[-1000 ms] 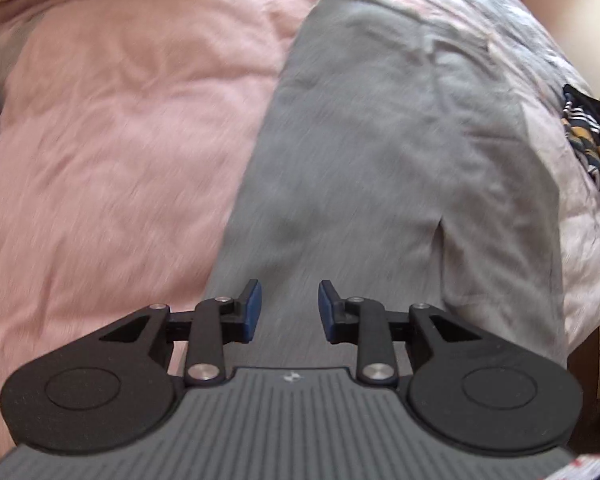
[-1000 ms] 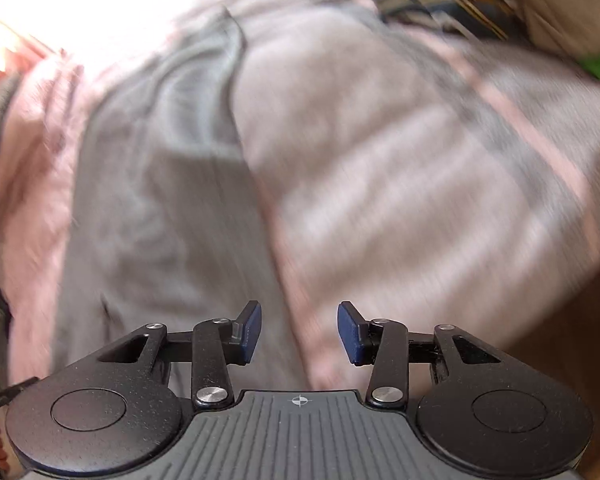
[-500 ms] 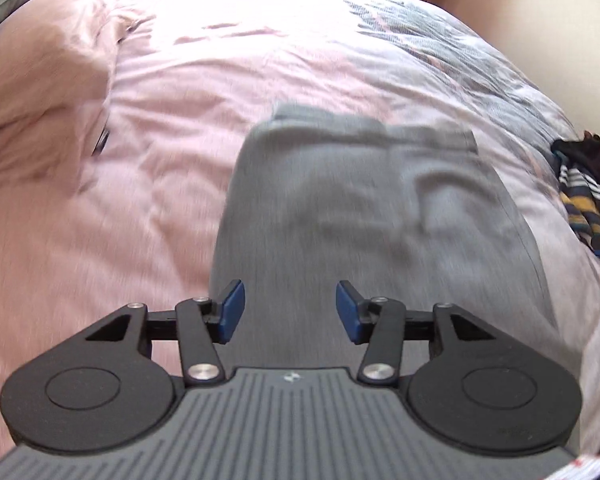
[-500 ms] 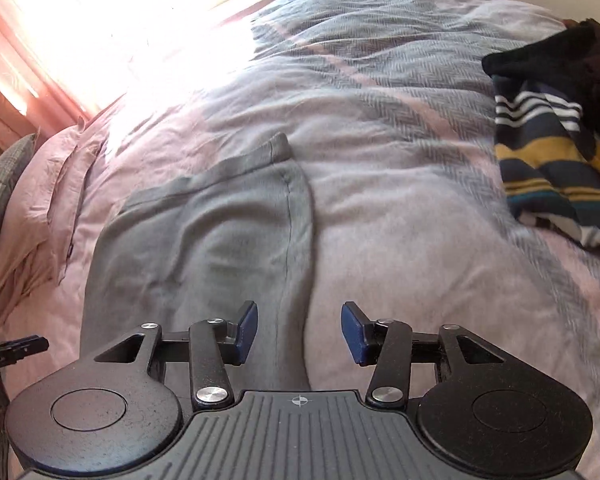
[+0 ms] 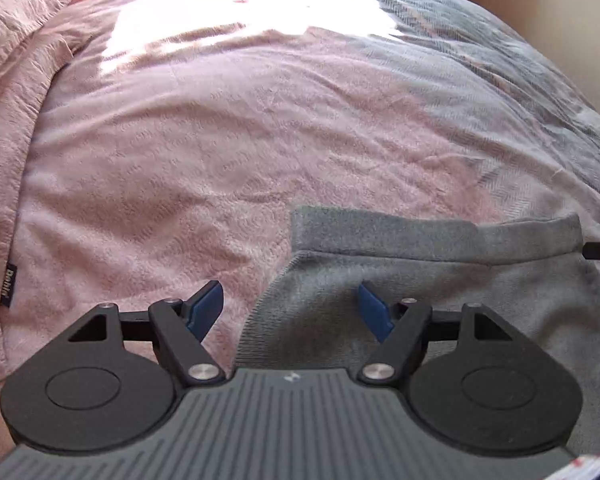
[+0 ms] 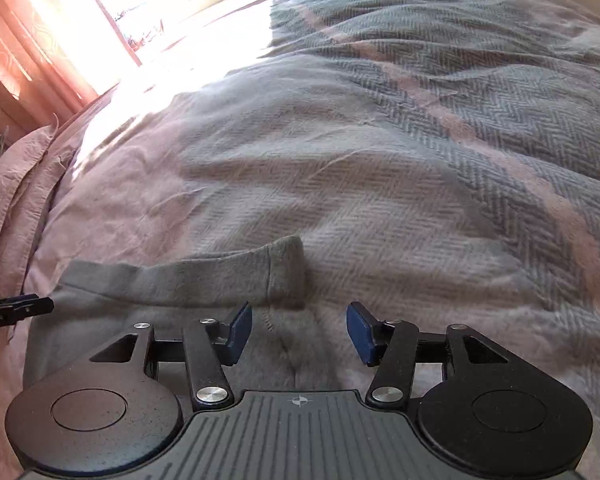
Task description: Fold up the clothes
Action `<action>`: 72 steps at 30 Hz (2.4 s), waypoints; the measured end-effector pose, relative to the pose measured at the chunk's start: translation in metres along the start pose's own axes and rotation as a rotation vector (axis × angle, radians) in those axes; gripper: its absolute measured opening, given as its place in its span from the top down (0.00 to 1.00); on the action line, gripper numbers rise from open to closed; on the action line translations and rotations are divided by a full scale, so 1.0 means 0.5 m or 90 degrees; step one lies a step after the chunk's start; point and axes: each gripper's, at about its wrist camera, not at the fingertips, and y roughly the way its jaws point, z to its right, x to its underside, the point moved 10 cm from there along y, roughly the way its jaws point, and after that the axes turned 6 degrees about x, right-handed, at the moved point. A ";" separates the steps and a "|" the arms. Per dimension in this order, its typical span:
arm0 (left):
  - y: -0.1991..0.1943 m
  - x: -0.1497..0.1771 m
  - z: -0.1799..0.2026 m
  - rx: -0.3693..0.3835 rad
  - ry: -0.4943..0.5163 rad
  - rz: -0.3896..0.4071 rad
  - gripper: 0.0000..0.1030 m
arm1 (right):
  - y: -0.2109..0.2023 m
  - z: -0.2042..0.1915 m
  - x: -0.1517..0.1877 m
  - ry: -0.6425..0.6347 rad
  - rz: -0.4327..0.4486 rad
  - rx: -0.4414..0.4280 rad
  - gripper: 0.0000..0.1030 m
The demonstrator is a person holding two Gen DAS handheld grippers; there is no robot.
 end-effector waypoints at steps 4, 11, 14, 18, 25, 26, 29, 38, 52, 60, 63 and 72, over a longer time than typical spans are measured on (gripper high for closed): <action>-0.001 0.014 0.016 0.035 0.006 0.005 1.00 | 0.030 -0.026 -0.013 -0.033 -0.006 -0.050 0.93; -0.138 -0.089 -0.003 0.020 0.004 0.134 1.00 | -0.054 -0.150 -0.146 -0.126 0.107 -0.100 0.95; -0.186 -0.151 -0.054 -0.017 -0.038 0.200 0.99 | -0.076 -0.225 -0.213 -0.170 0.175 -0.100 0.95; -0.203 -0.176 -0.106 -0.137 -0.025 0.214 0.85 | -0.053 -0.271 -0.280 -0.146 0.201 -0.062 0.79; -0.198 0.037 -0.099 -0.111 -0.019 0.098 0.82 | -0.050 -0.241 -0.094 -0.165 0.115 -0.002 0.51; -0.200 0.091 -0.084 -0.098 -0.016 0.074 0.82 | -0.056 -0.239 -0.047 -0.171 0.095 -0.012 0.51; -0.227 0.252 -0.030 -0.064 -0.017 0.013 0.82 | -0.094 -0.237 0.155 -0.178 0.007 -0.047 0.52; -0.394 0.686 0.111 0.004 -0.101 -0.126 0.82 | -0.281 -0.248 0.665 -0.075 -0.219 -0.145 0.84; -0.562 0.771 0.124 -0.013 -0.096 -0.090 0.80 | -0.424 -0.295 0.787 -0.143 -0.187 -0.068 0.84; -0.458 0.781 0.110 -0.083 -0.063 -0.105 0.71 | -0.308 -0.342 0.760 -0.111 -0.149 -0.007 0.79; -0.502 0.851 0.137 -0.071 -0.034 -0.118 0.70 | -0.335 -0.342 0.866 -0.186 -0.193 -0.037 0.77; -0.635 0.894 0.055 -0.039 -0.192 -0.091 0.56 | -0.499 -0.146 0.863 -0.065 -0.147 0.031 0.52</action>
